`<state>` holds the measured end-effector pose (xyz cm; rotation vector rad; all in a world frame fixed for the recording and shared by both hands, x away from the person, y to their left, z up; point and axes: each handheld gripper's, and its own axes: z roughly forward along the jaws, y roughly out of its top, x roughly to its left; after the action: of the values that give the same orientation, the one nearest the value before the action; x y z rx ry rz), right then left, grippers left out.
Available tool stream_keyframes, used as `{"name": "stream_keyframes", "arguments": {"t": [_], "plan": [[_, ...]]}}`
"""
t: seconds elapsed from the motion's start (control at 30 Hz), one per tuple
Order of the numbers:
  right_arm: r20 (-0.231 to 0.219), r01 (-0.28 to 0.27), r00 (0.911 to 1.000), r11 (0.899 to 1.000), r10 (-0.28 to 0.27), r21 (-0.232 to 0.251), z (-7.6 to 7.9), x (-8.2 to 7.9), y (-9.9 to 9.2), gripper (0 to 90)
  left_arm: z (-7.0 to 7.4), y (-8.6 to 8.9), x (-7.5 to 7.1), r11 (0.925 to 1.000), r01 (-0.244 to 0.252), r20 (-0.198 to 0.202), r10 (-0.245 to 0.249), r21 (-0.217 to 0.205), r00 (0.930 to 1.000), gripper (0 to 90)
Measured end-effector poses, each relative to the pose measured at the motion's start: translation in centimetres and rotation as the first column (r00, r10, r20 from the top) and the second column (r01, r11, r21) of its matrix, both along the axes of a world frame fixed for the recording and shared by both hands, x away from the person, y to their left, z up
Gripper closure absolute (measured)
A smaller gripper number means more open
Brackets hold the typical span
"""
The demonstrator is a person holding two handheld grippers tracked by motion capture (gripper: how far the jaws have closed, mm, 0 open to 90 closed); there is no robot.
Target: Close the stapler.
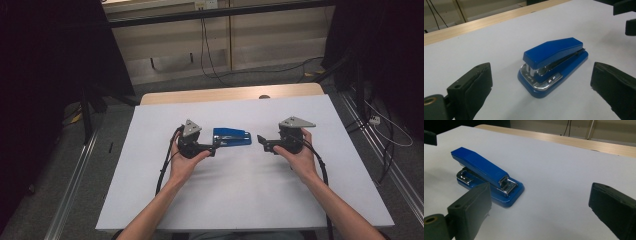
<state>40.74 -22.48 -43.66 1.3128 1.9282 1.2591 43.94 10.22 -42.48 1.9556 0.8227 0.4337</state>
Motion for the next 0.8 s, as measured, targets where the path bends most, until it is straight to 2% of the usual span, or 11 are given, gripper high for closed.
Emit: {"name": "stream_keyframes", "arguments": {"t": [0.13,0.17,0.33,0.37,0.47,0.57,0.67,0.8], "plan": [[0.009,0.023,0.9997,1.0,-0.023,-0.007,0.3,-0.5,0.0,3.6,0.1,0.6,-0.4,1.0,0.0,0.006,0.0,0.008,1.0,3.8],[0.011,0.023,0.9997,1.0,-0.023,-0.01,0.3,-0.5,0.0,3.5,0.2,0.8,-0.5,0.9999,-0.014,0.007,0.014,0.009,0.9999,3.8],[0.028,0.038,0.9989,0.999,-0.038,-0.006,0.5,-1.1,-0.2,3.7,0.4,1.6,-1.0,0.9991,-0.038,-0.009,0.038,-0.017,0.9992,3.8],[0.035,0.043,0.9985,0.999,-0.043,-0.012,0.5,-1.3,-0.3,3.7,0.5,1.7,-1.0,0.998,-0.053,-0.017,0.053,-0.033,0.9985,3.8],[0.049,0.047,0.9977,0.999,-0.047,-0.004,0.6,-1.8,-0.5,3.7,0.7,2.2,-1.1,0.9976,-0.058,-0.02,0.057,-0.038,0.9982,3.5],[0.06,0.049,0.997,0.999,-0.049,-0.006,0.8,-2.2,-0.6,3.7,0.8,2.7,-1.5,0.9974,-0.067,0.01,0.068,-0.027,0.9977,3.5],[0.069,0.06,0.9959,0.998,-0.057,-0.035,0.9,-2.7,-0.8,3.7,1.0,3.1,-1.9,0.9971,-0.074,0.046,0.073,0.016,0.9963,3.5],[0.078,0.061,0.9953,0.997,-0.057,-0.044,0.9,-3.3,-1.1,3.7,1.3,3.9,-2.4,0.9956,-0.092,0.058,0.092,-0.019,0.994,3.5]]}}
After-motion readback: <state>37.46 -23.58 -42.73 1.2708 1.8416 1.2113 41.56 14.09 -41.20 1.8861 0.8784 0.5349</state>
